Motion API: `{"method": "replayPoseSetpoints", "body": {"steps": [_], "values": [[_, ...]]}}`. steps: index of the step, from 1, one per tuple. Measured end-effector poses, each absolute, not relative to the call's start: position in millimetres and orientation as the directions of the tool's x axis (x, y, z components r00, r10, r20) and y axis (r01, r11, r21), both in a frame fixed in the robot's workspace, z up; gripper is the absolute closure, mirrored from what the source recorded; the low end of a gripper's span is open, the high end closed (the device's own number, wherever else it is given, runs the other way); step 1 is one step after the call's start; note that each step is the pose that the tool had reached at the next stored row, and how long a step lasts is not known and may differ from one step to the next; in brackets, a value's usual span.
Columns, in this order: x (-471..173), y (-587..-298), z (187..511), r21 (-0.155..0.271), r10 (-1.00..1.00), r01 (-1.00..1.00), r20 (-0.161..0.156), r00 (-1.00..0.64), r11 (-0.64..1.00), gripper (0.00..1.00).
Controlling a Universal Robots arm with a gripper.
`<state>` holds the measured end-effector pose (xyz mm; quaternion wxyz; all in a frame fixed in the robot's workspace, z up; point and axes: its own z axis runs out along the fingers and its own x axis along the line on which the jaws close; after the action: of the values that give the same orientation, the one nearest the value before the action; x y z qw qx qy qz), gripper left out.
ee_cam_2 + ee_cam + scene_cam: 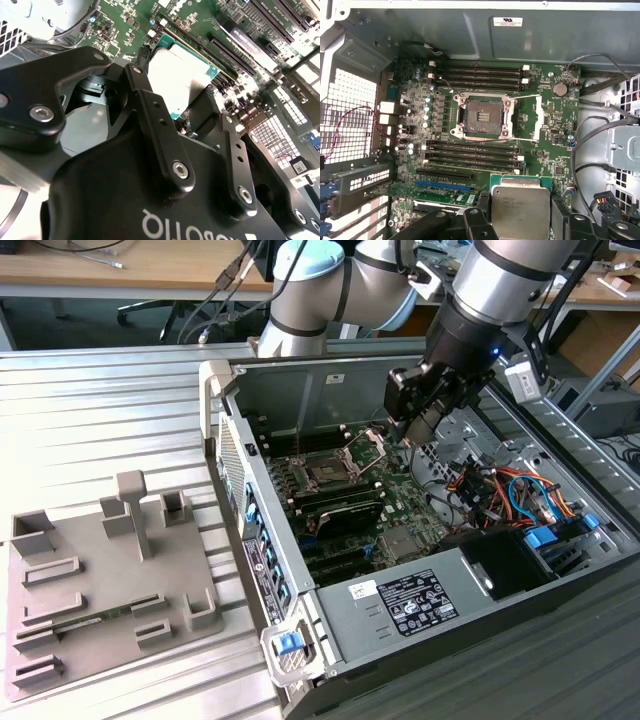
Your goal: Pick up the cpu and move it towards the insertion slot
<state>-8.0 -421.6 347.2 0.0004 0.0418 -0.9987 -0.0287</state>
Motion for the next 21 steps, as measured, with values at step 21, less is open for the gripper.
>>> {"method": "replayPoseSetpoints", "body": {"steps": [21], "values": [[-7.3, -414.2, 345.3, 0.057, -0.083, -0.083, -0.002, -0.997, 0.995, 0.45]]}}
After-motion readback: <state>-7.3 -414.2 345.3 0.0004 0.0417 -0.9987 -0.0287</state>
